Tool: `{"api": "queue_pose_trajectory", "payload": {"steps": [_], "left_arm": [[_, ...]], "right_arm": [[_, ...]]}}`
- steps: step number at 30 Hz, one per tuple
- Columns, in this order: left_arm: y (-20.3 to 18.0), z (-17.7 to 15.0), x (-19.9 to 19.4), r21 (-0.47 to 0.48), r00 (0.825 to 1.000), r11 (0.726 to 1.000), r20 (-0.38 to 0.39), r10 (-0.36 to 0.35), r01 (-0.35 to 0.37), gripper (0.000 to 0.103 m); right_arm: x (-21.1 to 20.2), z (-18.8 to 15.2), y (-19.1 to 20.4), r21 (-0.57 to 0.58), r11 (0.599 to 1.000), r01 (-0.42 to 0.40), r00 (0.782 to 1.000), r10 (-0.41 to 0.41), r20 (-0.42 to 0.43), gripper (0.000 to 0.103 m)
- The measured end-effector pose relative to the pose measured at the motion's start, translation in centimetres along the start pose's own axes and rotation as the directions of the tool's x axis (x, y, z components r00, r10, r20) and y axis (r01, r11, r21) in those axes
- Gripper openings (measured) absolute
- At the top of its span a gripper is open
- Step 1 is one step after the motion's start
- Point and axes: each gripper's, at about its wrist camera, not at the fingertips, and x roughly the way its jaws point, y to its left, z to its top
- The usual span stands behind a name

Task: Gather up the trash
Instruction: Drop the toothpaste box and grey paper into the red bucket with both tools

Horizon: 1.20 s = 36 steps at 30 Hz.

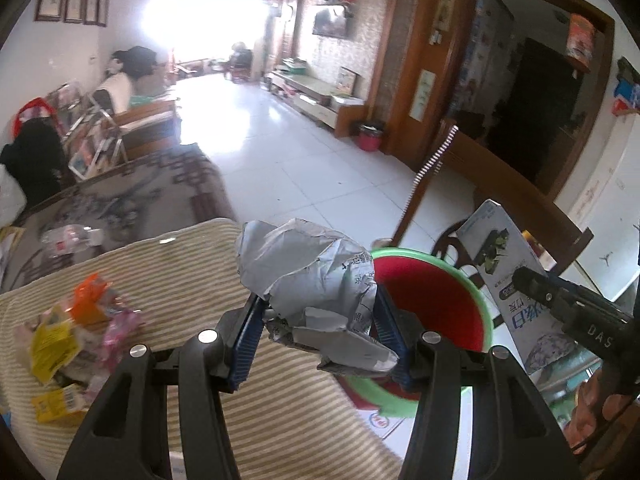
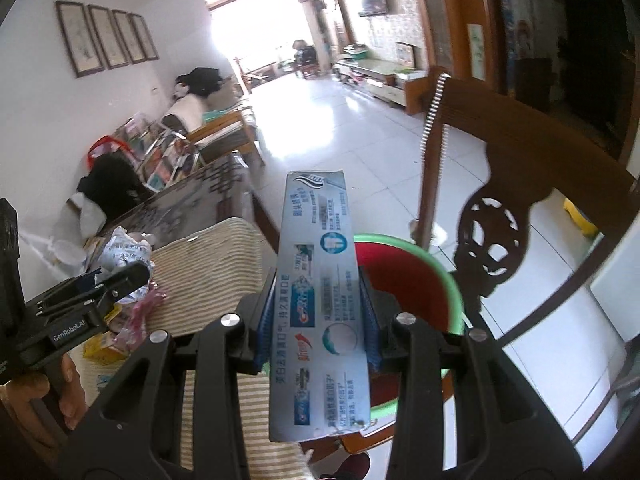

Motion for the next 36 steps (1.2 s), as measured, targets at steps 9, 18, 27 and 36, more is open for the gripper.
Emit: {"api": "queue_pose_trajectory", "payload": {"steps": [9,18,27,36], "left_arm": [[-4.6,1.2,5.0,0.062,0.992,0.993,-0.079,-0.098,0.103,0.051],[-4.6,0.7,5.7,0.083,0.992,0.993,-0.099,-0.073,0.082,0.074],[0.1,0.2,3.5,-0.005,0.998,1.000,-0.058,0.002,-0.003,0.074],[6.7,-1.8,-0.2,-0.086,0.994,0.991,-0.019,0.104,-0.106,0.074]], "right_arm": [[1.3,-0.2,-4.7,0.105,0.994,0.028,0.999,-0.024,-0.033,0.036],[2.2,-0.2,-5.1,0.123,0.992,0.031,0.999,-0.026,-0.043,0.069],[4.2,0.0,-1.0,0.073,0.997,-0.037,0.996,0.043,-0.076,0.074],[6.0,-0.8,6.0,-0.022,0.993,-0.113,0.986,0.110,-0.123,0.084]]}}
